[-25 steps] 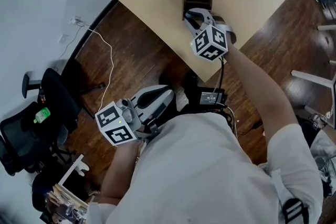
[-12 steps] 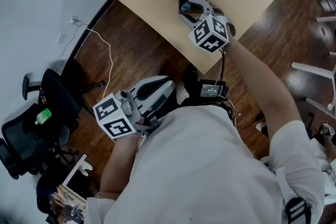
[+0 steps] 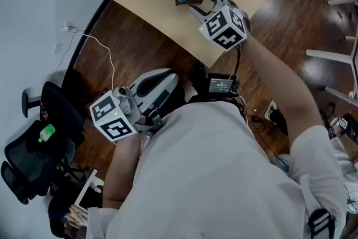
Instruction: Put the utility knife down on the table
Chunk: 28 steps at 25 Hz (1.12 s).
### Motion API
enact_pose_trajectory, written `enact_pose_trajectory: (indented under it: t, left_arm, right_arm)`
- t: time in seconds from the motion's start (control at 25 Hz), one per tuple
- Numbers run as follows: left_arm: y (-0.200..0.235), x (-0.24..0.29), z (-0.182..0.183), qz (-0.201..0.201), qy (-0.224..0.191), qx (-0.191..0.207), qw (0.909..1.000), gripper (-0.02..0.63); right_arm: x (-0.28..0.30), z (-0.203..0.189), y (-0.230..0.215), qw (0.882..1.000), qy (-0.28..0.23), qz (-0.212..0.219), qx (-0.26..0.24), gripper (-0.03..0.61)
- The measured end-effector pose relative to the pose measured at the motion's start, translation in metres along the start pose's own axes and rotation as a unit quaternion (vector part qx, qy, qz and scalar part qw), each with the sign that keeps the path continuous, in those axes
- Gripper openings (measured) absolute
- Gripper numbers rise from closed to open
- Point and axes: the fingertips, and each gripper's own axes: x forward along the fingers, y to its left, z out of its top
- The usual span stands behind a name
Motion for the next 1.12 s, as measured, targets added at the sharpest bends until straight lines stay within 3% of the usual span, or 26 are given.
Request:
enact_pose_trajectory:
  t: [0.32,0.88,1.0,1.12]
  left_arm:
    - [-0.005,0.006,0.000,-0.017,0.014,0.008,0.9997,0.003]
    - [-0.009,0.009,0.000,-0.041,0.038,0.017,0.9983,0.003]
    - [-0.008,0.008,-0.001,-0.043,0.040,0.020,0.9981,0.003]
    - [-0.008,0.008,-0.001,-0.047,0.044,0.021,0.9977,0.003]
  right_arm:
    - [-0.055,-0.006,-0.001,0.996,-0.010,-0.008,0.088,0.166]
    - [-0.144,-0.005,0.006,0.974,-0.048,-0.039,0.219,0.164]
    - [-0.156,-0.008,0.008,0.969,-0.052,-0.051,0.237,0.059]
    - [-0.173,-0.009,0.011,0.962,-0.060,-0.060,0.259,0.019]
